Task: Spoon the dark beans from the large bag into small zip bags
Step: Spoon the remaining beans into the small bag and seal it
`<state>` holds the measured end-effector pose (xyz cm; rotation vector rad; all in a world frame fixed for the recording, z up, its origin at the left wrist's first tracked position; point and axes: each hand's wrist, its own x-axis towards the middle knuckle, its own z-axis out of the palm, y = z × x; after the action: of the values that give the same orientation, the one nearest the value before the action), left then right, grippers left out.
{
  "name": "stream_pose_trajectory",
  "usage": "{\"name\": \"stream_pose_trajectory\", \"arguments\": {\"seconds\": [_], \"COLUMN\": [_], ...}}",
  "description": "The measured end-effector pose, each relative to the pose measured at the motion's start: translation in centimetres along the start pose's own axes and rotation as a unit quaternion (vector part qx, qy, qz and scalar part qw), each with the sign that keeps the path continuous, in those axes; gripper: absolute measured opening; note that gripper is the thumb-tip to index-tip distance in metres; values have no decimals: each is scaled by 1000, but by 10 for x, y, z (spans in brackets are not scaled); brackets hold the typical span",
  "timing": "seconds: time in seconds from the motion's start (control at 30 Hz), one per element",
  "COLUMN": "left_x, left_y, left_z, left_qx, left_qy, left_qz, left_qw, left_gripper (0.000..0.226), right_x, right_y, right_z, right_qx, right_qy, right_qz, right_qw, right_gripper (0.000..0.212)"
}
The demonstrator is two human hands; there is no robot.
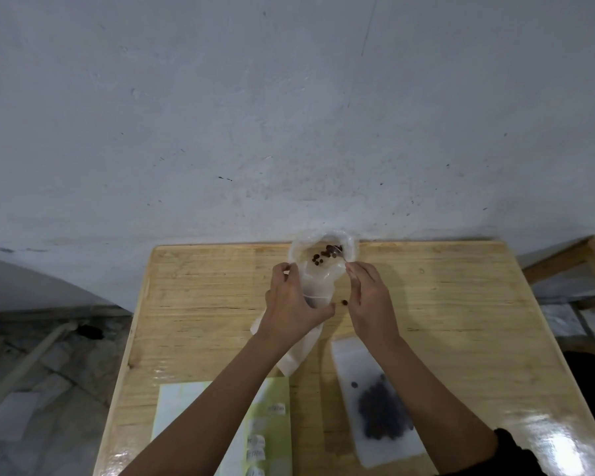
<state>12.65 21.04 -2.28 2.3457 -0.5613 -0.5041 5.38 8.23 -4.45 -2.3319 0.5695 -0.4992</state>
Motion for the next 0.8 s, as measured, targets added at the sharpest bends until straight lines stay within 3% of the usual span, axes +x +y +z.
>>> {"name": "stream_pose_trajectory", "arguments": {"seconds": [0.23, 0.43, 0.5, 0.63, 0.8], "left_x": [-6, -11, -11, -12, -14], "left_y": [4, 3, 1, -5, -10], "left_z": [4, 6, 7, 5, 0], "left_qx": [-4, 3, 7, 5, -13], "left_qy": [1, -16, -21, -34, -62], "left_qz": [29, 41, 45, 60, 72], "left_qw": [1000, 999, 999, 998, 995], "left_gripper": [84, 90, 90, 86, 96], "right_x": [3, 6, 6, 7, -9], "right_y": [5, 5, 5, 7, 5], "right_z": [2, 6, 7, 8, 10], "right_qx": [3, 122, 204, 407, 505], "right_qy": [24, 81, 101, 147, 130], "right_qz": [24, 150, 214, 342, 416], "right_qw": [999, 978, 950, 835, 745], "right_gripper": [35, 29, 26, 21, 16]}}
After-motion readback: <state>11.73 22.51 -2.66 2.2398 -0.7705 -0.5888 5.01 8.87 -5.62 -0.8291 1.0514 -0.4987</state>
